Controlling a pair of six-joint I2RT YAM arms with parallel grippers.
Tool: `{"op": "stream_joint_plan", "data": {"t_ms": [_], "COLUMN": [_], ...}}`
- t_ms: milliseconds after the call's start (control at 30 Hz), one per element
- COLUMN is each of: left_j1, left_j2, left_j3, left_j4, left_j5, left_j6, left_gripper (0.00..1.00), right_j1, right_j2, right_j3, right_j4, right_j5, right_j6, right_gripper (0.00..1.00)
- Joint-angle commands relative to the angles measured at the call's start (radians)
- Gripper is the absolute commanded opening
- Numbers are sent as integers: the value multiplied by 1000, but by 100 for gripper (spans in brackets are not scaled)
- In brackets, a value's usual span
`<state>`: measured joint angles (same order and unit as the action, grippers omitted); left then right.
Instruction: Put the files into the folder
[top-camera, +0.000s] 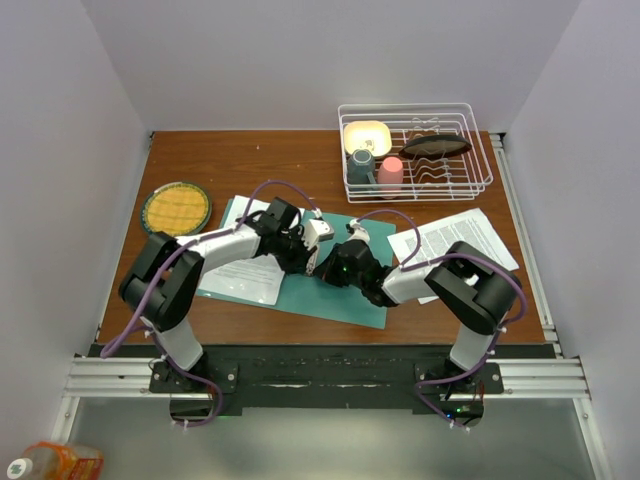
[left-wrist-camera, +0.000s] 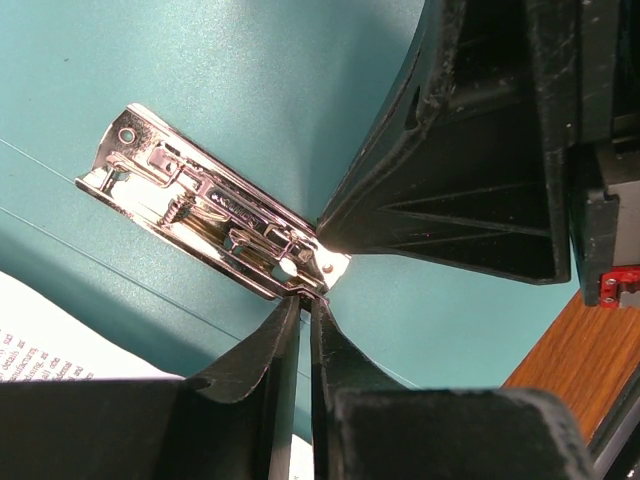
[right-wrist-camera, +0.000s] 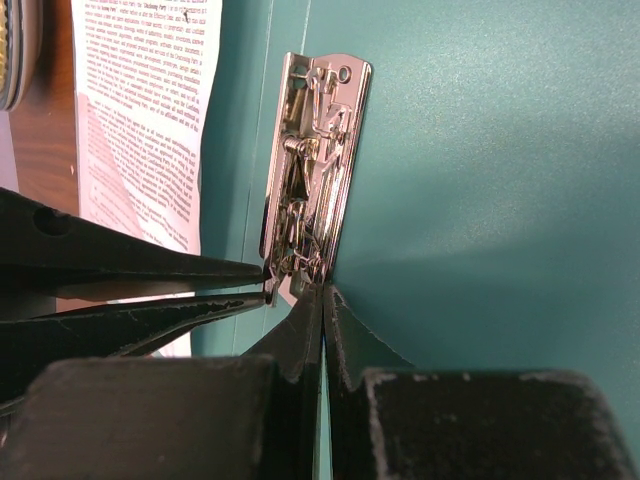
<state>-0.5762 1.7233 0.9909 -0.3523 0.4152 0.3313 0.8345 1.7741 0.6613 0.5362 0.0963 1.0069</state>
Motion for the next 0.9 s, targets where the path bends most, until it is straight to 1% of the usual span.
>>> {"op": "stream_joint_plan", "data": {"t_ms": [0,267,367,567,700,833,867], "left_j1": [-2,-5,-5,-7,-5,-5,-4], "left_j2": [56,73,79,-2,-63,-123,-137], "left_j3": [6,9,25,66,77,80,86], "left_j4": [52,82,66,15,-10,-31,-33], "left_j5": [13,27,46,97,106,77,48], "left_j6": [-12,-28,-32,-51,-51,-41,-37], "left_gripper": [13,11,11,10,10,10,10], "right_j1": [-5,-2,3,3,3,3,3], "right_j2": [65,108,113,104,97,90,90], "right_j3": [-34,-45,-48,-54,-54,-57,-57], "right_j4": [-110,-73,-70,-90,-102,-110,-113], "right_j5": [43,17,17,31,36,36,39], "right_j6": [-10,6,7,9,10,12,10], "right_gripper": [0,0,0,0,0,0,0]}}
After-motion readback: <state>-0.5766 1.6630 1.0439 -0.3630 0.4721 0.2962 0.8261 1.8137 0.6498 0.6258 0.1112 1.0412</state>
